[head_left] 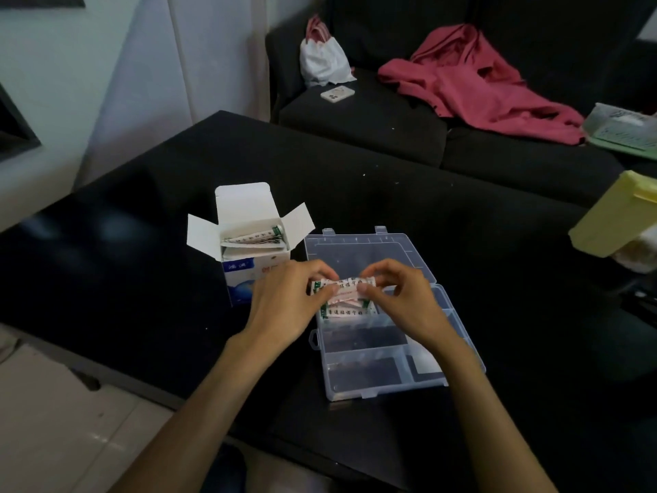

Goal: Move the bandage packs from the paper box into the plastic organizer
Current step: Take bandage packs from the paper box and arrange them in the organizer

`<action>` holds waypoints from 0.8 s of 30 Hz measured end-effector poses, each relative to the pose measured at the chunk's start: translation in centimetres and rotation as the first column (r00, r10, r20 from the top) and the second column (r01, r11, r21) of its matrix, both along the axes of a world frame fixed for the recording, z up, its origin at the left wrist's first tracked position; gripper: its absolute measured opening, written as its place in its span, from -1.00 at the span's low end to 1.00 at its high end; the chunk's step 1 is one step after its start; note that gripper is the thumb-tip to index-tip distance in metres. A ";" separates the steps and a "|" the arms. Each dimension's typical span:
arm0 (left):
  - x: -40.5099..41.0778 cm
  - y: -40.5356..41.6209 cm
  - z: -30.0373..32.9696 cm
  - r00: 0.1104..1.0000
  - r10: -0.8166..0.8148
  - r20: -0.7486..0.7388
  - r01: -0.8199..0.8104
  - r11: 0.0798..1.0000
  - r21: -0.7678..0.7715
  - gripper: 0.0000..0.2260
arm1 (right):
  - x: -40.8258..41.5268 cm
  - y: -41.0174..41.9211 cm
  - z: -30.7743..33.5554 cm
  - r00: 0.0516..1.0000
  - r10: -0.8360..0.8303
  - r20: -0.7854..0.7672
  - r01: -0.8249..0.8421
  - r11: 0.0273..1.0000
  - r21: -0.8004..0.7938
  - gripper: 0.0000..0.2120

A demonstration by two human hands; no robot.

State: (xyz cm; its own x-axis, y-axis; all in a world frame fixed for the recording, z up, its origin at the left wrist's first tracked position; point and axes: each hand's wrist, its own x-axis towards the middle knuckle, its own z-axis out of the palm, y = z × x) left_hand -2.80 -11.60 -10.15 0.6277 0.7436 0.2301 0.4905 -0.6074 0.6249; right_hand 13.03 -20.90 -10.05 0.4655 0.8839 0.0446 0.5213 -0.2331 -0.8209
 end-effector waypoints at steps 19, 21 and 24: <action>0.3 0.1 -0.1 0.907 -0.160 -0.389 0.218 0.970 0.110 -0.82 | -0.3 0.3 0.3 0.746 0.188 0.639 0.036 0.946 -0.321 -0.76; 0.4 -0.1 -0.1 0.901 -0.170 -0.400 0.229 0.968 0.104 -0.81 | -0.3 0.5 0.4 0.748 0.188 0.637 0.035 0.947 -0.320 -0.77; 0.4 -0.2 0.0 0.890 -0.172 -0.423 0.244 0.962 0.120 -0.81 | -0.6 0.7 0.5 0.733 0.243 0.635 0.024 0.924 -0.382 -0.74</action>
State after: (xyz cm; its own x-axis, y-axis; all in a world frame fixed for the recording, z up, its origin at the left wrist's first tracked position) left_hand -2.42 -11.81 -10.11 0.8285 0.5592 0.0303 0.5299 -0.8003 0.2807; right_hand 12.42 -20.18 -9.56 0.3321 0.9432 -0.0117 0.9346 -0.3307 -0.1310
